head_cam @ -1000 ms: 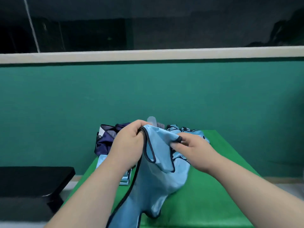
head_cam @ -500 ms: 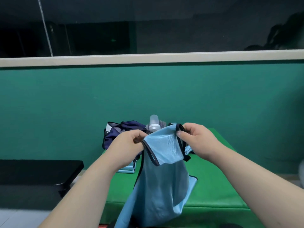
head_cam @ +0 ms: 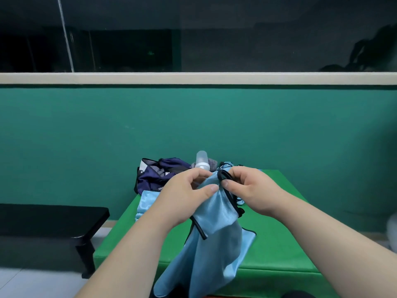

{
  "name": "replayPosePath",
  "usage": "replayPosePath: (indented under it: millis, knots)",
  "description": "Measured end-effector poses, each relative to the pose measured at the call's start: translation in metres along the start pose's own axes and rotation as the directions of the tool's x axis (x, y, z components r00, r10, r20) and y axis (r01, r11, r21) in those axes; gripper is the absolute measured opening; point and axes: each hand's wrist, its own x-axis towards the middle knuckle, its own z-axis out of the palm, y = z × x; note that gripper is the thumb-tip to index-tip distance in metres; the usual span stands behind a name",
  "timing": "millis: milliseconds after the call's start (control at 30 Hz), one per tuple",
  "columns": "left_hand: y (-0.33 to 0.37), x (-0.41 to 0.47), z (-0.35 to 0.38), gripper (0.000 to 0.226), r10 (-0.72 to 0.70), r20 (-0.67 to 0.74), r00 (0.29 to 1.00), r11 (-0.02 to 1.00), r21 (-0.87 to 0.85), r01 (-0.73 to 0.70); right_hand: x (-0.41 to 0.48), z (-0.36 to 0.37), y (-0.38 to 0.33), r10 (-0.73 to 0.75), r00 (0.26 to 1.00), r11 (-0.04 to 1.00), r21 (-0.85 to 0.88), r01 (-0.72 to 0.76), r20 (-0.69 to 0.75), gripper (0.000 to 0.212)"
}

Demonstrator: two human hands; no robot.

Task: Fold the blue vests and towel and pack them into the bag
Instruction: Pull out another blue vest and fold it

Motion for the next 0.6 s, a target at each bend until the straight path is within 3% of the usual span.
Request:
replayPosePath:
  millis: [133, 233, 367, 433, 600]
  knots:
    - [0.004, -0.002, 0.005, 0.008, 0.043, -0.092, 0.995, 0.998, 0.056, -0.038, -0.003, 0.001, -0.002, -0.018, 0.999, 0.999, 0.028, 0.017, 0.035, 0.020]
    - [0.004, -0.002, 0.005, 0.012, 0.039, -0.147, 0.988, 0.997, 0.078, -0.028, -0.007, 0.005, 0.004, 0.037, 0.999, 0.993, 0.114, -0.041, 0.039, 0.025]
    - [-0.001, 0.001, -0.007, 0.019, 0.036, -0.189, 0.981, 0.990, 0.143, -0.009, -0.013, 0.008, 0.016, 0.089, 0.990, 0.962, 0.248, -0.113, 0.108, 0.014]
    - [-0.005, 0.002, -0.016, 0.022, 0.009, -0.211, 0.977, 0.988, 0.153, 0.024, -0.016, 0.007, 0.022, 0.124, 0.981, 0.955, 0.249, -0.159, 0.150, 0.019]
    - [-0.017, -0.002, -0.032, 0.026, -0.058, -0.215, 0.975, 0.990, 0.116, 0.085, -0.021, 0.007, 0.025, 0.172, 0.969, 0.969, 0.146, -0.199, 0.176, 0.008]
